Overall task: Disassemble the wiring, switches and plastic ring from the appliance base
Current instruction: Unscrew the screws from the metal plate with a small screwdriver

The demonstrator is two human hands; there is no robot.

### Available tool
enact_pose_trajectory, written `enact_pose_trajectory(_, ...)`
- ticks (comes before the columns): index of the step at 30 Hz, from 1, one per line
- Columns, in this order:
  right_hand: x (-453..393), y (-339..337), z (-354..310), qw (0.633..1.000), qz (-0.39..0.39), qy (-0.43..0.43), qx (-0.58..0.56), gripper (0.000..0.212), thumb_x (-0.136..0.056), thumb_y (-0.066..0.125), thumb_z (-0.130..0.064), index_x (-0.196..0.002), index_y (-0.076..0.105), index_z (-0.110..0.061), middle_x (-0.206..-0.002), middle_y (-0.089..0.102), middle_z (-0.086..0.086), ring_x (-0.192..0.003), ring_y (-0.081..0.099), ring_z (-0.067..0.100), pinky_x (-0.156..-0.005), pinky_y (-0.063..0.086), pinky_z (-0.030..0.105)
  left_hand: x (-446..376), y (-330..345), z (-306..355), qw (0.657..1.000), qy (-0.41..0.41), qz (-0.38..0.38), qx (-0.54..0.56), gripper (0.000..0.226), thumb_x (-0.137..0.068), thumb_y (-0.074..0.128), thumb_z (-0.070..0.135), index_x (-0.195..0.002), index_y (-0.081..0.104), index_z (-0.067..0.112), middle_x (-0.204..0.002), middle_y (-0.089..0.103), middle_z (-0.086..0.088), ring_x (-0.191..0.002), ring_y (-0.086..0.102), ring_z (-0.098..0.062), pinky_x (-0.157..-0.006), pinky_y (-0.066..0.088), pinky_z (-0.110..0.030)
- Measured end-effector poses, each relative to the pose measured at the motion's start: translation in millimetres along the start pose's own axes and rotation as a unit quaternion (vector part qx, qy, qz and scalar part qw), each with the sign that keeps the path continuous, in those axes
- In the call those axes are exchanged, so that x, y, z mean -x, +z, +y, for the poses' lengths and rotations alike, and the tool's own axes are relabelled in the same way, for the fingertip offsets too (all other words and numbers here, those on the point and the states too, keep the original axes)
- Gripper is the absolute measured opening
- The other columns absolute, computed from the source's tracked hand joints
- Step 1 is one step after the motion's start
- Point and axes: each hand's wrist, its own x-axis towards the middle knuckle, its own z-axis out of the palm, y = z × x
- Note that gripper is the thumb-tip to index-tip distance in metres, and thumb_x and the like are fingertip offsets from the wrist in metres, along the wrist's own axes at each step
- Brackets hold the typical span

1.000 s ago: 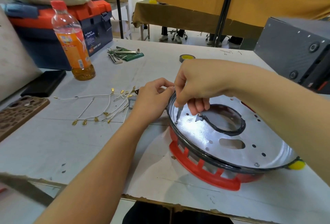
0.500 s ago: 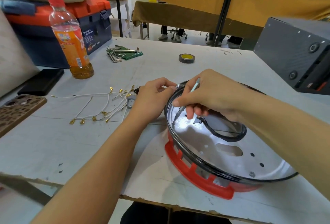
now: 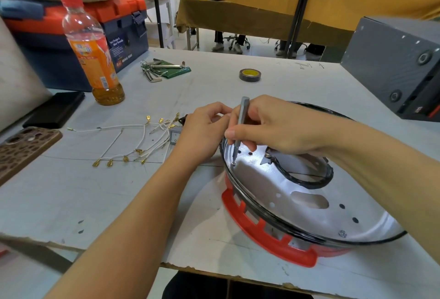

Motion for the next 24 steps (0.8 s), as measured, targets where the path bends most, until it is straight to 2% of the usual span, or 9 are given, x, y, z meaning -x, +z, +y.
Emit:
enact_pose_trajectory(2, -1, -5, 1, 0.999, -0.037, -0.008, -0.010, 0.033, -0.094, 0.056, -0.025, -0.065, 0.062, -0.011, -0.059, 0.053, -0.001, -0.055, 0.044, 0.007, -0.057, 0.038, 0.014, 0, 0, 0, 1.000, 0.001, -0.003, 0.003, 0.016, -0.090, 0.055, 0.017, -0.079, 0.066, 0.021, -0.058, 0.064, -0.004, -0.063, 0.056, -0.019, -0.067, 0.048, -0.040)
enact_pose_trajectory(5, -4, -12, 1, 0.996, -0.088, -0.026, -0.008, 0.034, -0.094, 0.057, -0.020, -0.062, 0.063, -0.031, -0.058, 0.055, -0.004, -0.058, 0.045, 0.010, -0.059, 0.039, 0.018, 1, 1, 0, 1.000, 0.003, 0.001, 0.005, 0.018, -0.090, 0.055, 0.019, -0.077, 0.066, 0.024, -0.063, 0.067, -0.009, -0.062, 0.057, -0.020, -0.066, 0.049, -0.040)
enact_pose_trajectory(8, -8, -16, -3, 0.991, -0.123, -0.039, 0.021, 0.020, -0.093, 0.058, -0.019, -0.076, 0.067, -0.025, -0.061, 0.057, -0.002, -0.060, 0.045, 0.011, -0.057, 0.037, 0.016, 1, 0, 1, 1.000, 0.002, 0.005, 0.004, 0.020, -0.085, 0.056, 0.017, -0.070, 0.064, 0.027, -0.055, 0.062, 0.004, -0.059, 0.052, -0.015, -0.061, 0.044, -0.033)
enact_pose_trajectory(12, -8, -17, -5, 0.990, -0.133, -0.035, 0.031, 0.015, -0.093, 0.058, -0.020, -0.080, 0.066, -0.018, -0.060, 0.057, -0.003, -0.058, 0.044, 0.007, -0.055, 0.035, 0.011, 2, 0, 2, 1.000, 0.003, 0.002, 0.000, 0.017, -0.085, 0.056, 0.017, -0.074, 0.065, 0.025, -0.058, 0.063, 0.003, -0.060, 0.054, -0.015, -0.062, 0.046, -0.033)
enact_pose_trajectory(15, -2, -10, -2, 0.996, -0.081, -0.031, 0.009, 0.024, -0.094, 0.057, -0.015, -0.071, 0.063, -0.023, -0.061, 0.058, 0.001, -0.053, 0.045, 0.000, -0.056, 0.036, 0.008, 3, 0, 3, 1.000, 0.003, 0.002, 0.002, 0.017, -0.088, 0.056, 0.019, -0.074, 0.065, 0.025, -0.059, 0.065, 0.001, -0.058, 0.056, -0.014, -0.062, 0.045, -0.033)
enact_pose_trajectory(19, 5, 3, 0, 0.999, 0.039, 0.006, -0.008, 0.008, -0.089, 0.063, -0.014, -0.084, 0.059, -0.010, -0.052, 0.062, -0.002, -0.043, 0.047, 0.000, -0.046, 0.035, 0.009, 3, 0, 3, 1.000, 0.008, 0.002, -0.006, 0.021, -0.091, 0.055, 0.020, -0.074, 0.065, 0.027, -0.067, 0.067, -0.006, -0.063, 0.055, -0.015, -0.064, 0.044, -0.031)
enact_pose_trajectory(22, 6, 15, -3, 0.989, 0.139, 0.038, -0.026, 0.010, -0.082, 0.069, -0.013, -0.077, 0.061, -0.009, -0.052, 0.065, 0.002, -0.036, 0.045, 0.001, -0.041, 0.034, 0.011, 4, 0, 3, 1.000, 0.009, 0.004, -0.011, 0.023, -0.091, 0.055, 0.020, -0.072, 0.064, 0.029, -0.060, 0.063, 0.002, -0.058, 0.050, -0.012, -0.057, 0.038, -0.025)
enact_pose_trajectory(24, 6, 20, -6, 0.980, 0.172, 0.072, -0.067, 0.007, -0.081, 0.068, -0.010, -0.076, 0.064, -0.008, -0.055, 0.067, 0.007, -0.037, 0.049, 0.004, -0.041, 0.038, 0.015, 4, 0, 3, 1.000, 0.010, 0.004, -0.011, 0.021, -0.091, 0.055, 0.019, -0.075, 0.065, 0.027, -0.062, 0.062, 0.001, -0.058, 0.050, -0.011, -0.056, 0.037, -0.024)
